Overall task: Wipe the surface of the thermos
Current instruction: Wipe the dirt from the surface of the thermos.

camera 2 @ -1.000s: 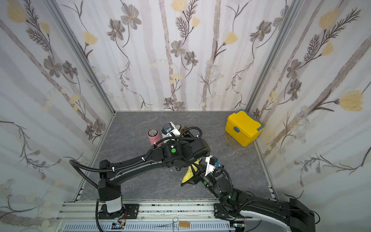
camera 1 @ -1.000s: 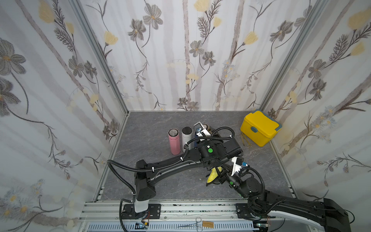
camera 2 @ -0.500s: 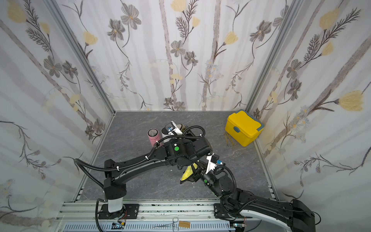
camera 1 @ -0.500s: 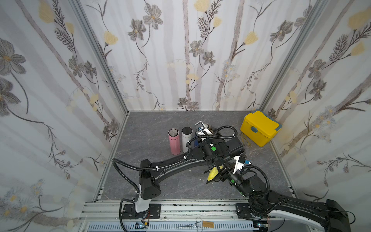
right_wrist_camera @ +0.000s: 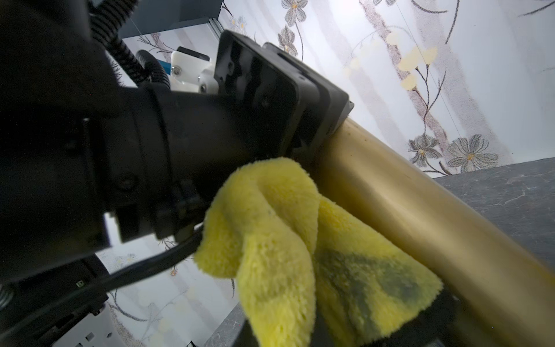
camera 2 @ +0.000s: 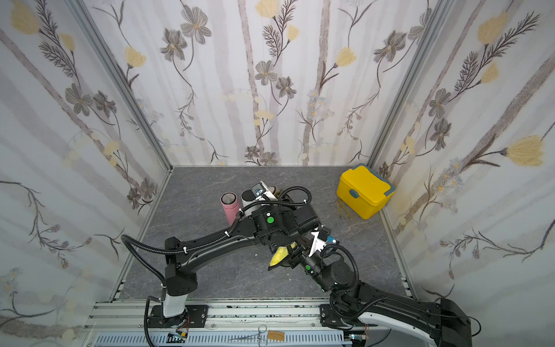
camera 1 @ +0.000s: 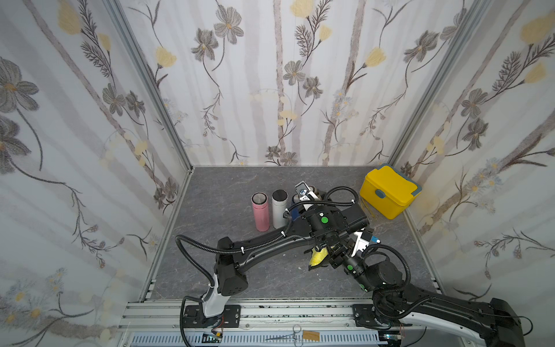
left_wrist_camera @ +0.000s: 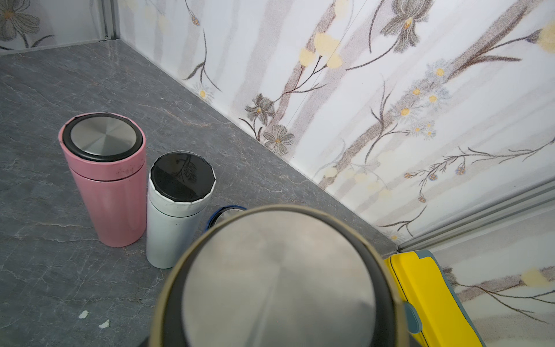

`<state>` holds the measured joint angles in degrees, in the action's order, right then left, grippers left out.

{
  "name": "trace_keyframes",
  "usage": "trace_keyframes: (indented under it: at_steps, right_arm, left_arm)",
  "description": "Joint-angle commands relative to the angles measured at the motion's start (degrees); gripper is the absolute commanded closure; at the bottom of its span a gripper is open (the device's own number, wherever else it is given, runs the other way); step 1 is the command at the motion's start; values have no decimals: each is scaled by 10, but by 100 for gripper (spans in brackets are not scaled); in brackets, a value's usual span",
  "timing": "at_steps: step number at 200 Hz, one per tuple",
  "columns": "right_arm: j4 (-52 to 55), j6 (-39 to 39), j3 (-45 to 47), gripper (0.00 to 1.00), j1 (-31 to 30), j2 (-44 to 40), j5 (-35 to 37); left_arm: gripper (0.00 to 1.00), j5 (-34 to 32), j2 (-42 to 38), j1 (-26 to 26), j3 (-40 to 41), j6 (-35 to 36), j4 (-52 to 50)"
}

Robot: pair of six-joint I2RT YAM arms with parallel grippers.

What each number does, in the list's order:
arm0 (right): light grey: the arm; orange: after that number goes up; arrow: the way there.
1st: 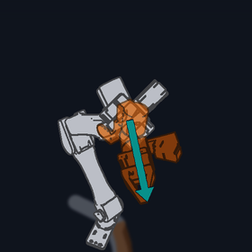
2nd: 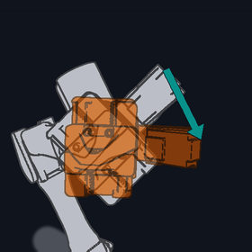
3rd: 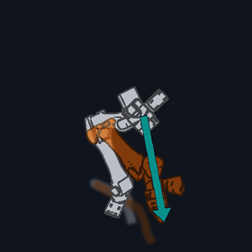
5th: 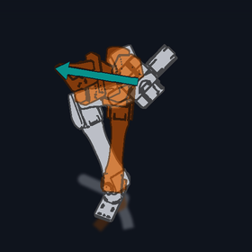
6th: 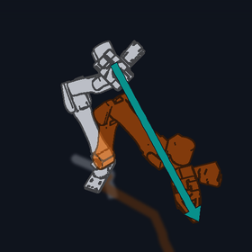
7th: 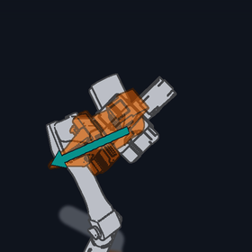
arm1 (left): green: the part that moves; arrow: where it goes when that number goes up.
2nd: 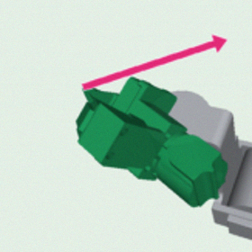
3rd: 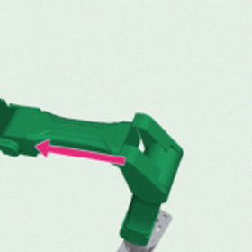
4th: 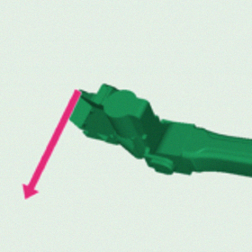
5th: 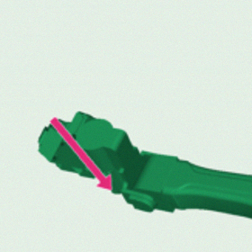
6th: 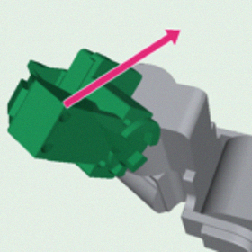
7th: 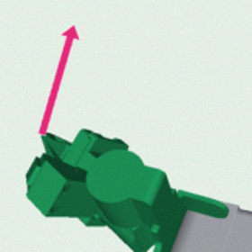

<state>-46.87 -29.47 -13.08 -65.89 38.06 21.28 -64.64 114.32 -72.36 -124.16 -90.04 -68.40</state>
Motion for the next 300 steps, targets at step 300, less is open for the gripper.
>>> trace_keyframes:
  at_steps: [300]
  right_arm:
    - [-56, -13, 85, 100, 1, -1, 86]
  left_arm:
    - [100, 15, 9, -22, -52, -43, -81]
